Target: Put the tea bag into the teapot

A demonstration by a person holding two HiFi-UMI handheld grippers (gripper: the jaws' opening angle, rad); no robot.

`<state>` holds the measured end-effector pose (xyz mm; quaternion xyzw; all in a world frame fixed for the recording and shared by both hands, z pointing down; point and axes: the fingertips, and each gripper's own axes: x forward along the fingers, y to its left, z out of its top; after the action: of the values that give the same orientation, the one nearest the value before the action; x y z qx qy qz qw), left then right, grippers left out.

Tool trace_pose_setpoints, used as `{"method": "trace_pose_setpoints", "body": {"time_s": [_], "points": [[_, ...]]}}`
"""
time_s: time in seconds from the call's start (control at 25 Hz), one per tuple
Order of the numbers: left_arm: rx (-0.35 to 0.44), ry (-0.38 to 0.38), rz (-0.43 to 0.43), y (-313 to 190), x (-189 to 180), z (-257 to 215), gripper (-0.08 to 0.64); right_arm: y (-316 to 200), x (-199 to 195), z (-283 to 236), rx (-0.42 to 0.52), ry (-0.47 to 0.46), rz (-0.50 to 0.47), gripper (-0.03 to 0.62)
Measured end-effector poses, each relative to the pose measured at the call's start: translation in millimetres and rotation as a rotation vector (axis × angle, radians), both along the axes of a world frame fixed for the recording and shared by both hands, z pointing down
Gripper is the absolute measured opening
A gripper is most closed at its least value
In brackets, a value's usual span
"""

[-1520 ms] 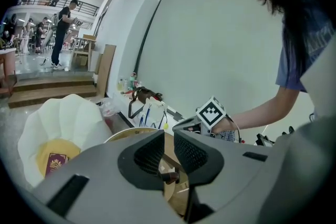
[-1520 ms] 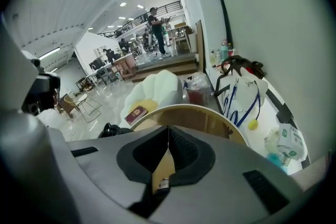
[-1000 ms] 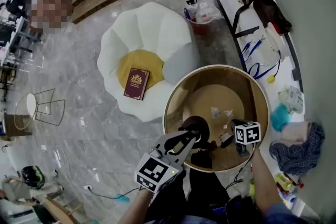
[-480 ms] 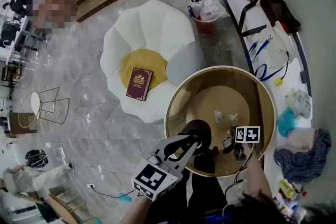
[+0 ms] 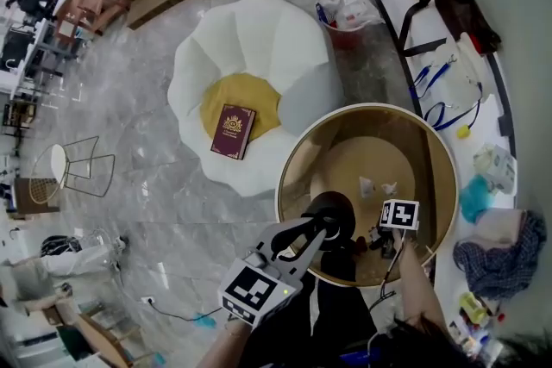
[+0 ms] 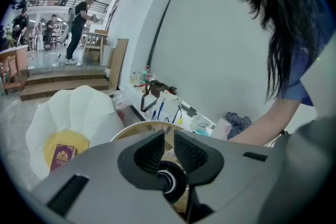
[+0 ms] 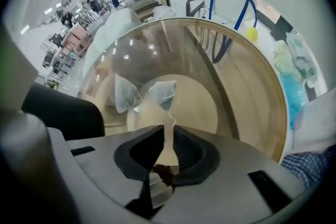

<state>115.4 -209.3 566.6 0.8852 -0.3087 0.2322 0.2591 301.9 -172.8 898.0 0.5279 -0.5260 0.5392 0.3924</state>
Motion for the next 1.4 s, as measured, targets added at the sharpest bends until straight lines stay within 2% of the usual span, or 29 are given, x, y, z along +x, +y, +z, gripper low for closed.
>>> {"method": "trace_pose_setpoints", "body": {"time_s": [0.04,0.12,0.2,0.24,0.36,0.56,0.84,1.12,1.4], "points": [[-0.002,-0.002,-0.007,1,-4,1,0.052,0,2,1,-0.014,0.052,-0.017,0.049],[-0.006,-0.003,-0.018,2,-11,3,0.052,-1,2,0,-0.029,0.112,-0.046,0.049],[-0.007,-0.005,-0.023,4,-17,4,0.052,-3,1,-1,-0.015,0.117,-0.060,0.043],[-0.007,-0.005,-0.024,5,-20,4,0.052,-3,0,-2,-0.002,0.106,-0.066,0.015],[-0.007,-0.001,-0.025,12,-29,3,0.052,0,0,-8,0.031,0.047,-0.058,0.015],[-0.019,0.011,-0.040,26,-43,6,0.052,-5,-4,-32,0.116,-0.100,0.039,0.015],[-0.017,0.031,-0.016,47,-55,9,0.052,-20,-18,-85,0.202,-0.260,0.064,0.015],[-0.004,0.053,-0.001,65,-71,3,0.052,-27,-43,-139,0.287,-0.343,0.056,0.015],[0.010,0.042,0.008,85,-104,-11,0.052,-34,-65,-203,0.372,-0.409,0.087,0.014]]}}
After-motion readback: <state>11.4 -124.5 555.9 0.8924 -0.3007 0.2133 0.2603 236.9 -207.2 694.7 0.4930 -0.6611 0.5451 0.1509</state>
